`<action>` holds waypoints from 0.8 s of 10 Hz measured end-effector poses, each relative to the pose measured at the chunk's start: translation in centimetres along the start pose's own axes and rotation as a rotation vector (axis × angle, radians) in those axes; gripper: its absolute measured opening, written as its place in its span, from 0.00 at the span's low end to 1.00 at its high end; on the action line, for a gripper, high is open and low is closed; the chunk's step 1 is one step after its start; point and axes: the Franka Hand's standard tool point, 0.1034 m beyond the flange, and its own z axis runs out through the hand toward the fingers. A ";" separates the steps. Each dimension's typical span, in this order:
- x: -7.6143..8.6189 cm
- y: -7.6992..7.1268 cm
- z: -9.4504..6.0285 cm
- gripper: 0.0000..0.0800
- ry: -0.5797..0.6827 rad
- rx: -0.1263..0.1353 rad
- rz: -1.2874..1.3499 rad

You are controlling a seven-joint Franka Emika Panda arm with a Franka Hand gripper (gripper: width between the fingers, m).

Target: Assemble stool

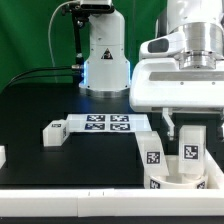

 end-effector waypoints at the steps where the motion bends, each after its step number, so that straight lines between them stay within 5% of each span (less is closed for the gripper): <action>1: 0.0 0.0 0.0 0.78 0.000 0.000 0.000; 4: -0.2 -0.1 0.1 0.81 -0.055 0.002 0.016; 6: 0.6 -1.0 -0.6 0.81 -0.220 0.022 0.120; 8: 1.3 -1.7 -0.8 0.81 -0.442 0.014 0.245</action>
Offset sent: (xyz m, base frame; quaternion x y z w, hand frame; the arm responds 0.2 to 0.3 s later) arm 0.0000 0.0000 0.0000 0.0000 -0.0650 0.0000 0.9979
